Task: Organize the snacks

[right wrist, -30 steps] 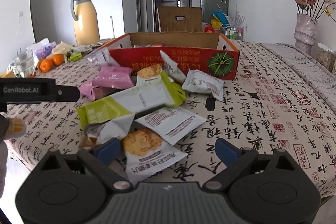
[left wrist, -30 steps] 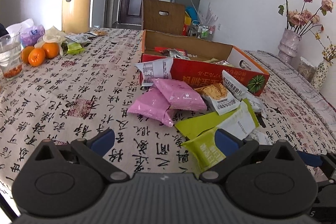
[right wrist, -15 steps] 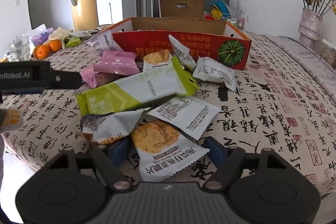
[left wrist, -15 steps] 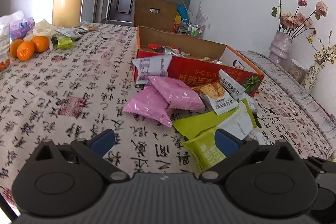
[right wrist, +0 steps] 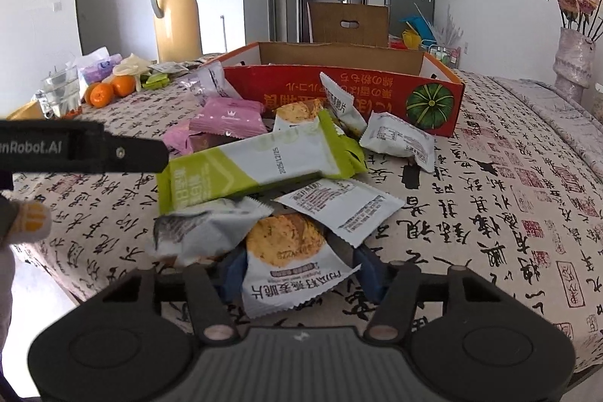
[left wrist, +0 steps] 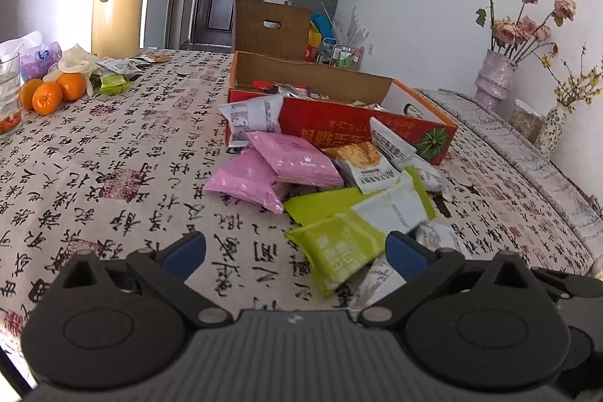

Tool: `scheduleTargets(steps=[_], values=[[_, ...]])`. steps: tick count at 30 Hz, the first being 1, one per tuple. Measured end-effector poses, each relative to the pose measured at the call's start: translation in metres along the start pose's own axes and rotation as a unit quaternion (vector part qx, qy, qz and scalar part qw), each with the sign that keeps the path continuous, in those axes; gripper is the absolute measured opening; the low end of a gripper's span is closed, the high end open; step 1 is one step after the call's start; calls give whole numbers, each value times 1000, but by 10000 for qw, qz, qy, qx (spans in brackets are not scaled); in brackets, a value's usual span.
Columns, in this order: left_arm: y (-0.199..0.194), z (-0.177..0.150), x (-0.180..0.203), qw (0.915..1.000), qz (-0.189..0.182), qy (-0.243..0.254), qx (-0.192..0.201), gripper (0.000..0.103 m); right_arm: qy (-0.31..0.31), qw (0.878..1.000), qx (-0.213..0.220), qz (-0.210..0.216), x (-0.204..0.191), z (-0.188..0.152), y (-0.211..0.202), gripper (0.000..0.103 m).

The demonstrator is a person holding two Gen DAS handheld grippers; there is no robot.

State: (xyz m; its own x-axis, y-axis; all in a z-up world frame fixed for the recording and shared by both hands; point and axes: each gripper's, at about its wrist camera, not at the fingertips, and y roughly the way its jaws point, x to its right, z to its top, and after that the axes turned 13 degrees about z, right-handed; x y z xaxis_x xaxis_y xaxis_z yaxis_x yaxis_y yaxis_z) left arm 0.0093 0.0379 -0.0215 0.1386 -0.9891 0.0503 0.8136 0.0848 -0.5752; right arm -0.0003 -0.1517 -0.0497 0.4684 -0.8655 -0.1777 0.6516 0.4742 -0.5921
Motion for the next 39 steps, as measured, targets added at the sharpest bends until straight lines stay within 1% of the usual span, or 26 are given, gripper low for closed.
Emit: scheduleTargets(steps=[5, 10, 14, 17, 19, 20, 21, 25, 27, 29, 35, 39], values=[[-4, -9, 15, 9996, -133, 223, -69, 103, 13, 9999, 104, 29, 7, -5, -4, 59], [-9, -22, 29, 9985, -132, 530, -71, 103, -63, 9998, 176, 52, 9, -8, -6, 59], [-7, -27, 34, 9976, -124, 653, -169, 103, -54, 9997, 243, 71, 15, -11, -10, 59], [-2, -28, 36, 9972, -187, 681, -236, 102, -103, 9995, 277, 50, 18, -13, -12, 59], [1, -28, 37, 9970, -220, 691, -272, 98, -118, 9995, 299, 66, 20, -14, -13, 59], [3, -29, 38, 9968, -241, 696, -307, 92, -132, 9994, 306, 66, 21, -15, -14, 59], [4, -29, 39, 9966, -253, 706, -327, 88, -143, 9994, 314, 64, 22, -15, -15, 59], [6, -30, 44, 9957, -281, 801, -368, 83, -129, 9993, 351, 63, 28, -17, -19, 59], [6, -31, 47, 9952, -303, 850, -379, 75, -129, 9992, 373, 56, 31, -19, -21, 59], [9, -31, 51, 9946, -291, 907, -407, 71, -108, 9991, 396, 61, 33, -20, -22, 59], [8, -32, 58, 9944, -167, 974, -377, 69, -68, 9989, 456, 86, 37, -23, -26, 59], [0, -33, 62, 9939, -32, 1081, -221, 71, -30, 9987, 496, 94, 41, -24, -28, 59]])
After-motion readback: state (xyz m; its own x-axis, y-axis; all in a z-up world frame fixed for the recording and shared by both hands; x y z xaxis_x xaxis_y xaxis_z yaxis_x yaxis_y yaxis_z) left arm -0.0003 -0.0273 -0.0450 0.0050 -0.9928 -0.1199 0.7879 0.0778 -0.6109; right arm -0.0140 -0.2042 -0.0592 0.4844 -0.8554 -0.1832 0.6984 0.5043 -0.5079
